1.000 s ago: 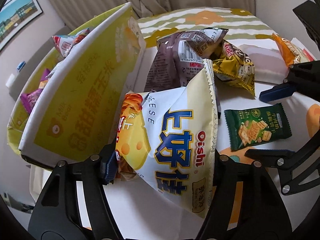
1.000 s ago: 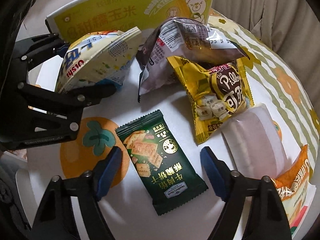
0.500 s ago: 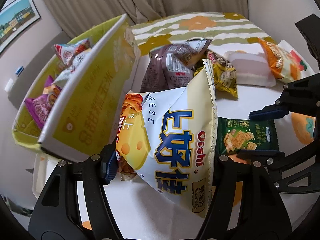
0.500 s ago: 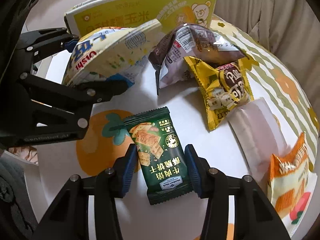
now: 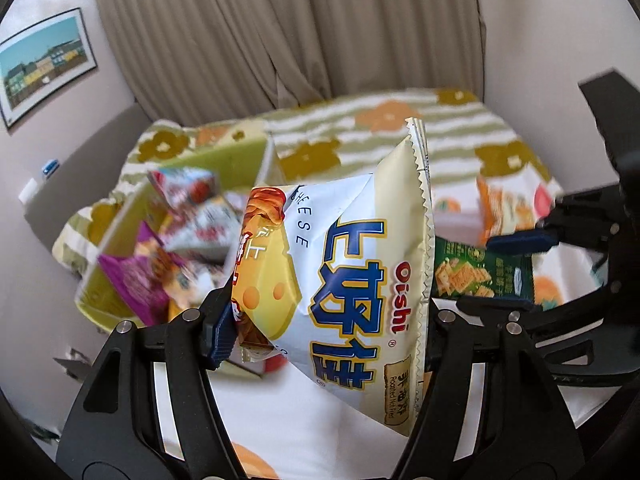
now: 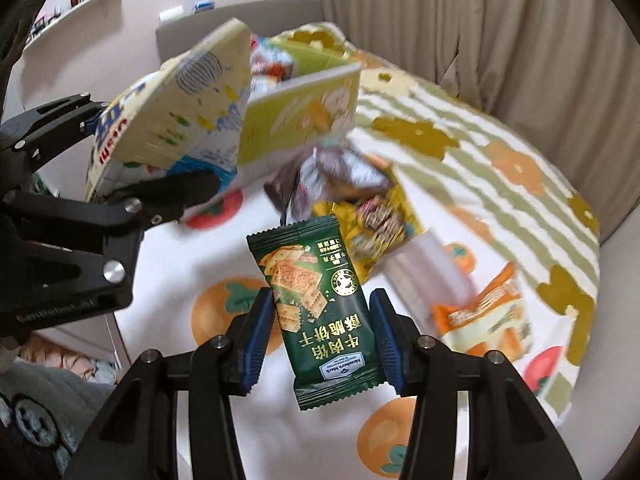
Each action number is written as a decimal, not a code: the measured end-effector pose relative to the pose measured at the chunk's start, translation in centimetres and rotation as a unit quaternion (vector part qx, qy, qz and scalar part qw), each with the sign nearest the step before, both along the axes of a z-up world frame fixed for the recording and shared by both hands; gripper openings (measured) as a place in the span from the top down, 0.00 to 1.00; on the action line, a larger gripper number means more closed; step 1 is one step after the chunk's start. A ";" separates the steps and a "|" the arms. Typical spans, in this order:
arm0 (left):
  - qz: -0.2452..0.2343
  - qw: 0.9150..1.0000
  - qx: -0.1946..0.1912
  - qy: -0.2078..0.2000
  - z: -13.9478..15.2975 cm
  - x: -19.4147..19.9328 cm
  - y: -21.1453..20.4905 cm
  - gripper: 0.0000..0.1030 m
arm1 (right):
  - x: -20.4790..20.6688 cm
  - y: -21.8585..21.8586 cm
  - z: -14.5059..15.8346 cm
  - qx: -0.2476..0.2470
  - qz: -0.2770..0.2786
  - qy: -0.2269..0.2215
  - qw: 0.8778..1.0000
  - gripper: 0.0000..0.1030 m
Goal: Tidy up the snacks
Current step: 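Carry both snacks over the box and release them inside, then withdraw both tools from the box toward the remaining snacks, then grasp the pink-white pastry with the left tool while the right tool grasps the orange cake bag, then carry both snacks over the box and release them inside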
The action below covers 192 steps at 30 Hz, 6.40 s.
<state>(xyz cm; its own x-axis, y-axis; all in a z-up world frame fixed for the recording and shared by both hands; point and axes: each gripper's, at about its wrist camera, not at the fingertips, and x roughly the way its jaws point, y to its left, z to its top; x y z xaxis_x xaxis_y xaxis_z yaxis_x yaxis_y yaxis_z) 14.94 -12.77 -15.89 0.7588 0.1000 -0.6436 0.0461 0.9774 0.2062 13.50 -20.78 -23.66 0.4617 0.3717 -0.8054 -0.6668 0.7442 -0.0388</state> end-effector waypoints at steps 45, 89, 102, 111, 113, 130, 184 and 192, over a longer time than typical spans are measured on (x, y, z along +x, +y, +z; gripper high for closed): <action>-0.024 0.993 -0.108 0.043 2.7 9.9 30.7 0.00 | 6.3 22.7 6.2 0.078 -0.173 0.034 0.981 0.57; -0.145 0.977 -0.156 0.019 5.8 3.7 22.3 0.00 | -2.0 14.5 10.3 0.110 -0.306 -0.056 0.944 0.00; -0.174 0.972 -0.148 0.055 3.8 5.4 6.9 0.00 | -0.8 -1.5 9.9 0.119 -0.395 -0.038 0.910 0.00; -0.191 0.973 -0.102 0.079 0.5 8.3 -2.9 0.00 | 3.5 -9.9 6.4 0.141 -0.389 0.025 0.910 0.00; -0.211 0.971 -0.079 0.084 -0.5 9.3 -4.4 0.00 | 4.6 -11.3 5.4 0.146 -0.385 0.042 0.910 0.00; -0.481 0.841 0.104 0.226 -9.6 17.0 -14.2 0.00 | 11.1 -14.7 -2.7 0.156 -0.418 0.150 0.882 0.00; -0.467 0.841 0.113 0.251 -11.0 16.3 -16.7 0.29 | 8.5 -15.6 -2.4 0.169 -0.399 0.142 0.890 0.39; -0.381 0.903 0.059 0.189 -4.0 16.2 -14.0 0.29 | 7.4 -14.8 3.3 0.175 -0.361 0.090 0.912 0.39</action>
